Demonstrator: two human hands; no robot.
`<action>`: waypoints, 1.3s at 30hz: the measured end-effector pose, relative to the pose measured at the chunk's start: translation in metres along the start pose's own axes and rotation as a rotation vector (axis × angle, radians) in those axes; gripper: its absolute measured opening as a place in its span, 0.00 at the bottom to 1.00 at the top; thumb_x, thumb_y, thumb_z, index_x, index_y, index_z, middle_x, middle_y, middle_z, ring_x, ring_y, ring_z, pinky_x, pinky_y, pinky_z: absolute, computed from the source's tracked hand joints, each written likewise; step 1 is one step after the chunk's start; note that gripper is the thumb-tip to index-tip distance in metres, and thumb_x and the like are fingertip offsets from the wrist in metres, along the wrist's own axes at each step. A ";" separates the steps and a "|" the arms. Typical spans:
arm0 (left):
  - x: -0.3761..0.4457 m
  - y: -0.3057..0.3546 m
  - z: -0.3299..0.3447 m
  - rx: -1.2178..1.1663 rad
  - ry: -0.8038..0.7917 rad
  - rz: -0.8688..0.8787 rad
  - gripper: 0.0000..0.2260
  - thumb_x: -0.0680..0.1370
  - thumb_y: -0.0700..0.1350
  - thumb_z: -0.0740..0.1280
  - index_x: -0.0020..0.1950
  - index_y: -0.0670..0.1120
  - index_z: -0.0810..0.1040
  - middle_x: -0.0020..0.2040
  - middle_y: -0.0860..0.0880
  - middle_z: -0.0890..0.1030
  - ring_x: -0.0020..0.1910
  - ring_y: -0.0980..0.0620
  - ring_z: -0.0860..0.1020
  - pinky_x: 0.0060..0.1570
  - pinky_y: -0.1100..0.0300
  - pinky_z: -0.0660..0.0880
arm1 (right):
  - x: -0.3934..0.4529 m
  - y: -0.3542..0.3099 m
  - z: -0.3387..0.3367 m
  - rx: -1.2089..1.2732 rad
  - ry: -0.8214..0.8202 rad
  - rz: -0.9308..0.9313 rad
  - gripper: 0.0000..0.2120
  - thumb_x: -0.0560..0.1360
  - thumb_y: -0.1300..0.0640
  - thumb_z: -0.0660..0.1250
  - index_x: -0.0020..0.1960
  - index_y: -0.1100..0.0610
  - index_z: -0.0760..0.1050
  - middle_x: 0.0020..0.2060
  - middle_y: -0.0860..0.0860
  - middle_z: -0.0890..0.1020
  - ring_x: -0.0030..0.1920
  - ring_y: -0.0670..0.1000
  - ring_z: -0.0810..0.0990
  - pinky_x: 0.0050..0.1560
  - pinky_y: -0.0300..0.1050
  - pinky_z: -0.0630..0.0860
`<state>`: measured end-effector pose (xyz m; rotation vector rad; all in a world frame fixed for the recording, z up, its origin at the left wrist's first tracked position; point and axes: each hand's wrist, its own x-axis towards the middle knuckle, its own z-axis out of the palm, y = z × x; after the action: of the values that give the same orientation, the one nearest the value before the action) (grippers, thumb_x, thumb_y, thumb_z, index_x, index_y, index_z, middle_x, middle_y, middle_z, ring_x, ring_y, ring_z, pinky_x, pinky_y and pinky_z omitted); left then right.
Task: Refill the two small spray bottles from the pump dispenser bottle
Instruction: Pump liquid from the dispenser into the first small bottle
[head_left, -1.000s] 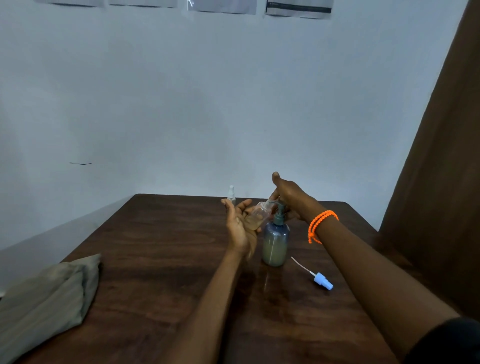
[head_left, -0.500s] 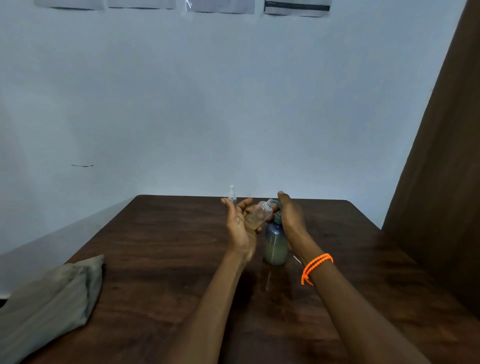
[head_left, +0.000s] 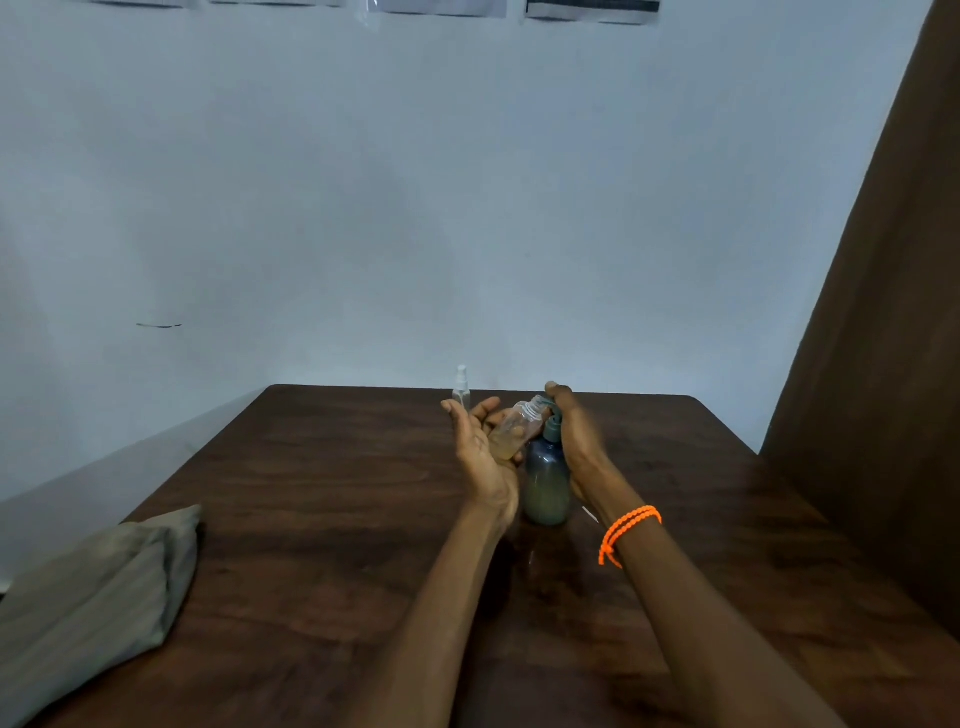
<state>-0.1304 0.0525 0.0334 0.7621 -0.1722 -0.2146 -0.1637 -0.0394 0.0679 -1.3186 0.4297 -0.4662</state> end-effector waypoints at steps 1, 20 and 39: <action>0.000 0.000 0.000 -0.006 0.010 -0.003 0.35 0.77 0.74 0.52 0.57 0.44 0.77 0.44 0.47 0.82 0.38 0.48 0.79 0.31 0.58 0.64 | 0.001 0.000 0.000 -0.008 0.021 -0.024 0.17 0.77 0.47 0.66 0.36 0.58 0.79 0.34 0.58 0.82 0.30 0.54 0.80 0.34 0.45 0.77; 0.000 0.002 -0.003 -0.015 0.014 -0.018 0.33 0.80 0.72 0.50 0.58 0.43 0.75 0.44 0.47 0.80 0.38 0.49 0.80 0.30 0.59 0.65 | 0.010 -0.003 0.002 0.004 -0.049 0.025 0.15 0.76 0.46 0.68 0.45 0.59 0.79 0.32 0.57 0.81 0.23 0.50 0.77 0.22 0.38 0.72; -0.008 0.004 -0.002 0.004 0.024 -0.011 0.32 0.81 0.71 0.50 0.57 0.43 0.75 0.40 0.49 0.80 0.34 0.52 0.77 0.31 0.58 0.63 | 0.004 -0.003 -0.006 -0.005 -0.061 -0.013 0.10 0.78 0.51 0.68 0.46 0.59 0.78 0.38 0.57 0.83 0.32 0.52 0.80 0.30 0.41 0.78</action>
<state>-0.1367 0.0588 0.0345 0.7694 -0.1455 -0.2153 -0.1640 -0.0464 0.0692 -1.3372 0.3721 -0.4345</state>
